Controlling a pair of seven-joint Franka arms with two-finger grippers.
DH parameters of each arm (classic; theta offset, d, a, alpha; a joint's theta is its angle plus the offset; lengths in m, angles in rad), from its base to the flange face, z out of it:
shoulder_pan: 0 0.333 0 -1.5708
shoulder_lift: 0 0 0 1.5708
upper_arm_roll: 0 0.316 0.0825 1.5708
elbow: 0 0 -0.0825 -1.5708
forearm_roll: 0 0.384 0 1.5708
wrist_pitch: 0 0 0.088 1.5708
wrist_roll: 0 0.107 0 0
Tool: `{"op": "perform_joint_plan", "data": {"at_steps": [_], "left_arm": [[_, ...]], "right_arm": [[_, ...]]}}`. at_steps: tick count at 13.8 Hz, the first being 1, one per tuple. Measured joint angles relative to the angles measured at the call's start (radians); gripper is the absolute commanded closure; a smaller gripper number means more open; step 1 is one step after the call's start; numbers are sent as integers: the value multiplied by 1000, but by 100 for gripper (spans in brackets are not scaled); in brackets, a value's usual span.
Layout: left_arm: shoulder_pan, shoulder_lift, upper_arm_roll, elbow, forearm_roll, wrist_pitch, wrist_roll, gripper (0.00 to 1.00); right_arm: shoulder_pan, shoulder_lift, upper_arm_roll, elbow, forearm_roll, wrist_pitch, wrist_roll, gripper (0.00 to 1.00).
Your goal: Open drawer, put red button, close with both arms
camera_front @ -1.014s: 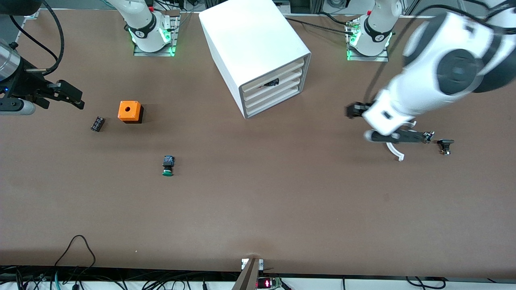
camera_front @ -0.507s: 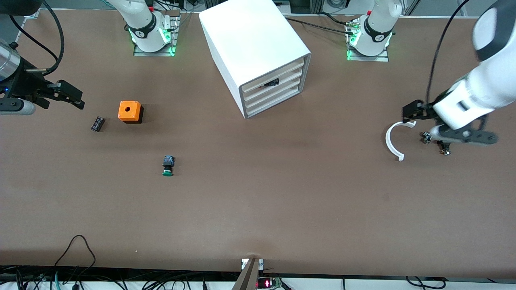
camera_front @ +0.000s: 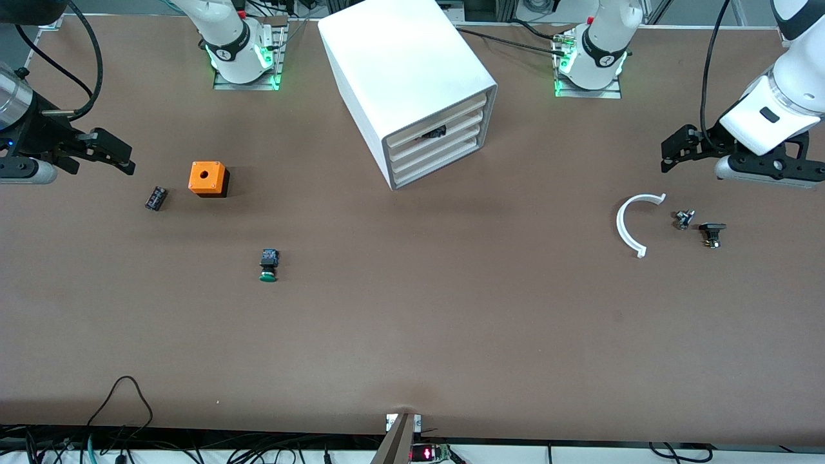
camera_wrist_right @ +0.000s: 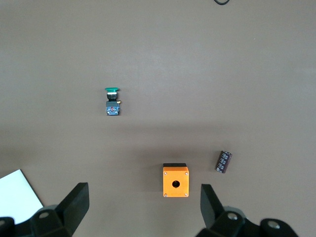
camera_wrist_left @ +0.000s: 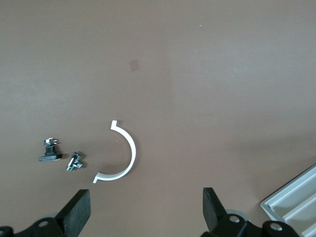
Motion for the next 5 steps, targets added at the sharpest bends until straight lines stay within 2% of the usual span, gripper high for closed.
{"op": "perform_joint_plan", "data": {"at_steps": [5], "left_arm": [[-19, 1, 13, -6, 22, 8, 7, 0]], "right_arm": [[0, 1, 0, 0, 0, 0, 0, 0]]}}
